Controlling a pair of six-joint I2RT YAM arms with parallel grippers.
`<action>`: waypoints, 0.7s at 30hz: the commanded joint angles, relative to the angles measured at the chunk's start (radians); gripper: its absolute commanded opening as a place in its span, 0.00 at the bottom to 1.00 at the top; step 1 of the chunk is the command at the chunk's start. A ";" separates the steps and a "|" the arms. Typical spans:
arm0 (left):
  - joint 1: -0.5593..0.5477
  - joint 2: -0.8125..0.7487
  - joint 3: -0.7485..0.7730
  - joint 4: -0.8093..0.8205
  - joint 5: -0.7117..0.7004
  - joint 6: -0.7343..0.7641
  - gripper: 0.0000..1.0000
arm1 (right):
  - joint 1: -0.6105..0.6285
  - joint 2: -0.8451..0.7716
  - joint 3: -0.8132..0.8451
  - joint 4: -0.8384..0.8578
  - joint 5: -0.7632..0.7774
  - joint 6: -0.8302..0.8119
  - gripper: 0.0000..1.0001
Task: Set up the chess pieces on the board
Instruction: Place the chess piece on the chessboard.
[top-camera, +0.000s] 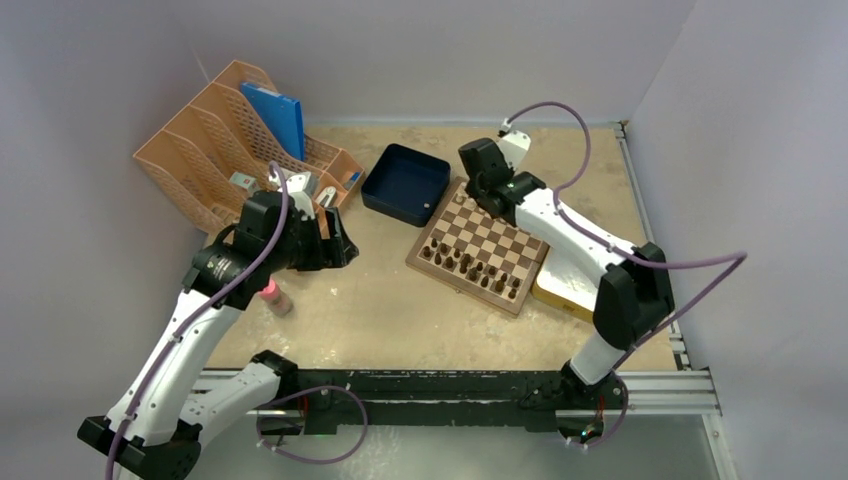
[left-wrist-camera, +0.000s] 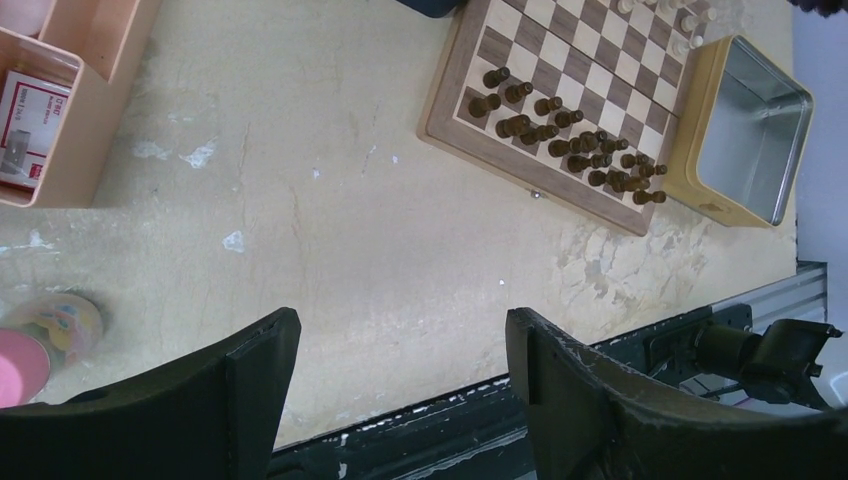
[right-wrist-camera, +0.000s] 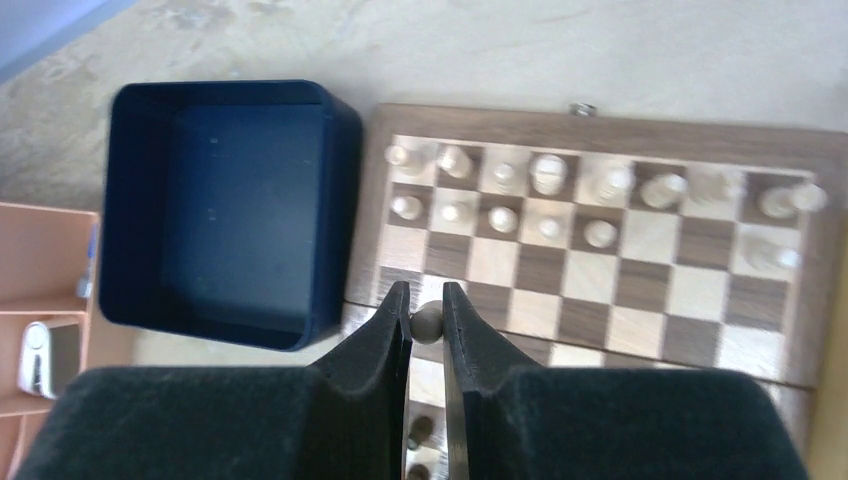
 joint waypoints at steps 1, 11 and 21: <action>-0.001 -0.002 0.043 0.057 0.023 -0.019 0.75 | -0.017 -0.099 -0.085 -0.083 0.113 0.080 0.06; 0.000 -0.015 0.050 0.050 0.026 -0.023 0.75 | -0.101 -0.160 -0.275 0.050 0.133 0.081 0.08; 0.000 -0.031 0.049 0.043 0.012 -0.020 0.75 | -0.112 -0.044 -0.299 0.138 0.180 0.126 0.10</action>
